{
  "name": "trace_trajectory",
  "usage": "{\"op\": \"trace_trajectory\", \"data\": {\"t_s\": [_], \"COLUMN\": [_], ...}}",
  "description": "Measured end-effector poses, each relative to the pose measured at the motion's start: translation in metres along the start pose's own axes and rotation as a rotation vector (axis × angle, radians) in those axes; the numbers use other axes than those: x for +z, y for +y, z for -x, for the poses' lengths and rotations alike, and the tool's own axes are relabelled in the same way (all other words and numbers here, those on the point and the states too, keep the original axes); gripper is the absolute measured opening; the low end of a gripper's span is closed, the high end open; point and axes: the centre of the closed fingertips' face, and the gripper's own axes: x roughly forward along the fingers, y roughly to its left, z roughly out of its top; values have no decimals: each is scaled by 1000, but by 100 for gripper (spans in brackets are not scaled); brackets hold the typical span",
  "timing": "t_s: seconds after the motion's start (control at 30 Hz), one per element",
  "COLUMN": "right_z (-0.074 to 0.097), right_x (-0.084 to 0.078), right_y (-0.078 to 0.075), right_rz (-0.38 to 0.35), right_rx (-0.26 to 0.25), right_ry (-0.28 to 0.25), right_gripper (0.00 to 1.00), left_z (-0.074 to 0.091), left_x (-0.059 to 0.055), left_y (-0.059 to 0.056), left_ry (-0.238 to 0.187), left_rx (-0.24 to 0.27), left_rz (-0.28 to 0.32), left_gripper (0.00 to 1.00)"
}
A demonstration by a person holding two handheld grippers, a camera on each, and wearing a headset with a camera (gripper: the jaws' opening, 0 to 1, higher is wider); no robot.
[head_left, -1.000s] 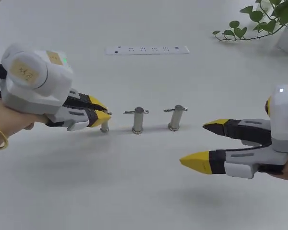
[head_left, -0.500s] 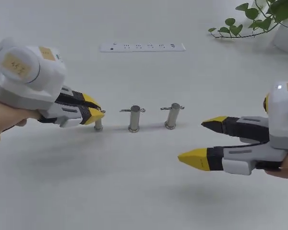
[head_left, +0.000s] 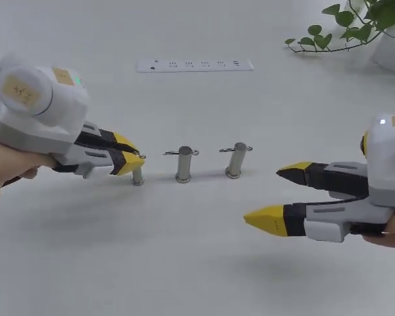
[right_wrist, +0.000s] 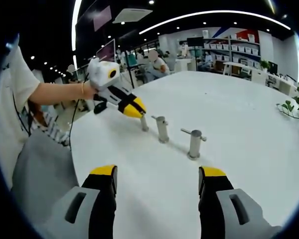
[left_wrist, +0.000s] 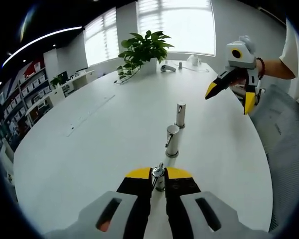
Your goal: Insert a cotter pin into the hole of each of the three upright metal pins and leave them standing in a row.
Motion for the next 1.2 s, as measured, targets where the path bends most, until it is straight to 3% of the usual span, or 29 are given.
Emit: {"op": "trace_trajectory", "data": {"t_s": [0.4,0.73,0.93,1.17,1.2], "right_z": [1,3,6,8,10], "right_x": [-3,0,10,17,16], "right_y": [-1,-2,-4,-1,0], "right_rz": [-6,-3,14,34,38], "right_rx": [-1,-4,-13,-13,-15], "right_ry": [6,-7,-41,-59,-57], "right_gripper": [68,69,71,76,77], "left_z": [-3,6,23,40,44], "left_x": [-3,10,24,26,26], "left_y": [-3,1,2,-11,-15], "left_ry": [35,2,-84,-157,-174], "left_rx": [12,49,106,131,141], "left_rz": [-47,-42,49,189,237], "left_gripper": [12,28,34,45,46]}}
